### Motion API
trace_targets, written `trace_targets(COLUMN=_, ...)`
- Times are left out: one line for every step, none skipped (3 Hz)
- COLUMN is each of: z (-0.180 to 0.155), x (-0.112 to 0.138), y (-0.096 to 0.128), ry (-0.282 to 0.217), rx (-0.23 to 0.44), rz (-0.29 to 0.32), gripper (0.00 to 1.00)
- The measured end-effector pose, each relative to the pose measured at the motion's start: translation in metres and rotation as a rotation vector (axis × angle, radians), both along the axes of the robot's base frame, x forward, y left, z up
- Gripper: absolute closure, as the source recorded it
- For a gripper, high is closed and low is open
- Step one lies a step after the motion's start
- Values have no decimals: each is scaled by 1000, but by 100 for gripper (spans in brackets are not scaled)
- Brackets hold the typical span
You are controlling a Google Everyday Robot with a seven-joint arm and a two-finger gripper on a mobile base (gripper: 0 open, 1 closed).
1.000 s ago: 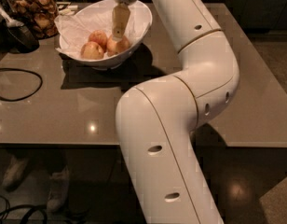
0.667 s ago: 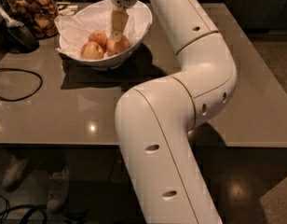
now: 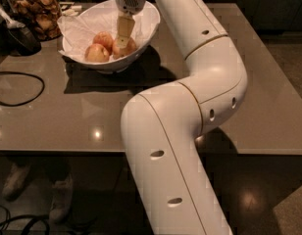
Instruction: Pick apple from white bowl
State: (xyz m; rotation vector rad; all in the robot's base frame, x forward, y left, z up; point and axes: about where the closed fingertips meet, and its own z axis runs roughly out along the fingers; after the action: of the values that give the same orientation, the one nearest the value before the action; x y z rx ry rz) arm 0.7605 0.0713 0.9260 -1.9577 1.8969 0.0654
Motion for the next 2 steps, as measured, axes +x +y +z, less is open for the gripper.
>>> trace_targets(z=-8, x=0, y=1, ry=19, rx=0, rz=-1, gripper=33)
trace_targets(z=-14, x=0, y=2, ry=34, rx=-2, rz=-2, gripper=32)
